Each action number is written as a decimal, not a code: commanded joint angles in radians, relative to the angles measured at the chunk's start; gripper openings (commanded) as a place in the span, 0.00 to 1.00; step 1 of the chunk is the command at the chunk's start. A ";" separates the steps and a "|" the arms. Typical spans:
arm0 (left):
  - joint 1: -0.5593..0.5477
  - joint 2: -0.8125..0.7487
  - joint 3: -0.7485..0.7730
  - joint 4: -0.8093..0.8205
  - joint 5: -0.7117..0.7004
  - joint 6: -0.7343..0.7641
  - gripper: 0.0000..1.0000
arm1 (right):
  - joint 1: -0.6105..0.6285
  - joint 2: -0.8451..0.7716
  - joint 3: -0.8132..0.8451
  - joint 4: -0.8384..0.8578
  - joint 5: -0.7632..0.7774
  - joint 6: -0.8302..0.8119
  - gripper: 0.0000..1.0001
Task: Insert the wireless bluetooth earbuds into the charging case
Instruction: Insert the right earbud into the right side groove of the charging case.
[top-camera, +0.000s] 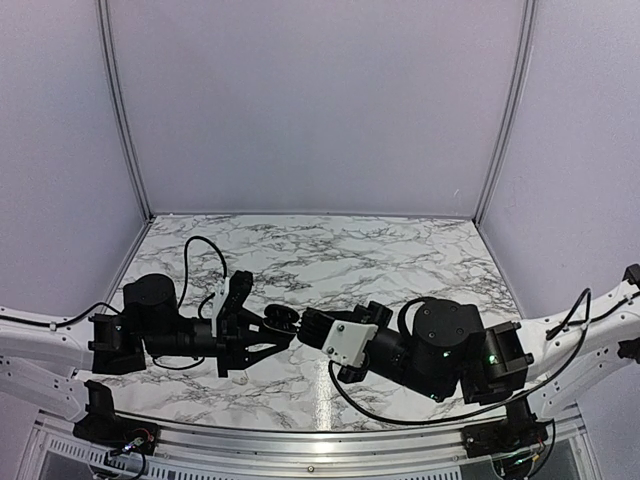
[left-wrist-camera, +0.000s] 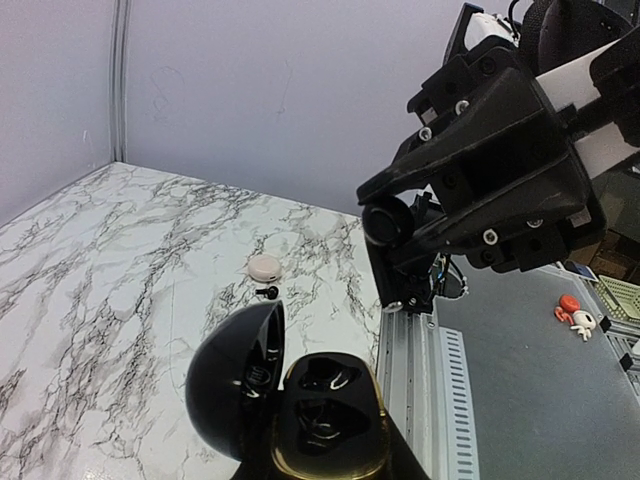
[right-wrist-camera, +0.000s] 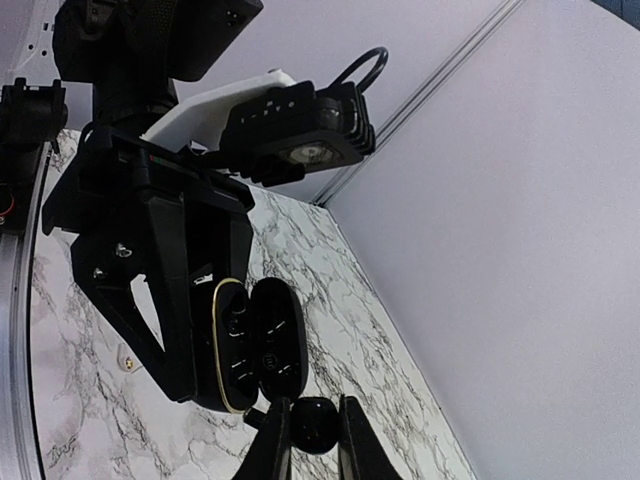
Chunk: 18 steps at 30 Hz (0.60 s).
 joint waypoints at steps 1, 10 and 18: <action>-0.002 0.011 0.034 0.044 0.013 -0.017 0.00 | 0.009 0.016 0.049 0.030 0.037 -0.020 0.09; 0.000 0.034 0.049 0.042 0.034 -0.027 0.00 | 0.009 0.037 0.056 0.036 0.077 -0.033 0.09; 0.003 0.038 0.055 0.043 0.042 -0.036 0.00 | 0.013 0.055 0.055 0.031 0.087 -0.046 0.08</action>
